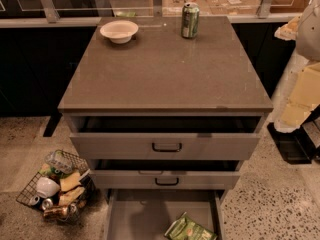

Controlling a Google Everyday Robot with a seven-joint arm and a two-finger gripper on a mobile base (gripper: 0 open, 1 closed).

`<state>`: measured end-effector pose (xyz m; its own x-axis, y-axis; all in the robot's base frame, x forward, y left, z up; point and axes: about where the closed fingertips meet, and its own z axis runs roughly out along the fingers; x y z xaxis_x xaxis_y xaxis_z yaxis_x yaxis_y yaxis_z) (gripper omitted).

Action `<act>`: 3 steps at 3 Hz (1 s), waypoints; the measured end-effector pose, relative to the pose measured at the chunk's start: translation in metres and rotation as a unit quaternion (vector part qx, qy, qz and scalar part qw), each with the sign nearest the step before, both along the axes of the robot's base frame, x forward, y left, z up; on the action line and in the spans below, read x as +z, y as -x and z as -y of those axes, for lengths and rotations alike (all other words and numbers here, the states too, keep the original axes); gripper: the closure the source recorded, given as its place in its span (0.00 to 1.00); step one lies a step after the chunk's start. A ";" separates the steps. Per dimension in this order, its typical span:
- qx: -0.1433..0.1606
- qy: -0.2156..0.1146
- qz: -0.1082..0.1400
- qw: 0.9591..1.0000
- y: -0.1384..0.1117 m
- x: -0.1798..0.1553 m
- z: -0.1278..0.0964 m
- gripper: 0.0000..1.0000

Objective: Pick green jalapeno chip bag from bottom drawer and place on counter

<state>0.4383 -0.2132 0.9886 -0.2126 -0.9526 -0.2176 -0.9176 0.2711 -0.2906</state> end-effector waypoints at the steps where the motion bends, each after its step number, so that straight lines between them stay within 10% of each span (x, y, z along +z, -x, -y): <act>1: 0.000 0.000 0.000 1.000 0.000 0.000 0.000 0.00; 3: -0.014 0.027 0.021 0.999 0.039 -0.050 0.040 0.00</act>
Offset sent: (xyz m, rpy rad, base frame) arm -0.0337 -0.0386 -0.0569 -0.0851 -0.0295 -0.0448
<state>0.3991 -0.2529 0.9387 -0.2317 -0.9568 -0.1756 -0.8961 0.2802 -0.3442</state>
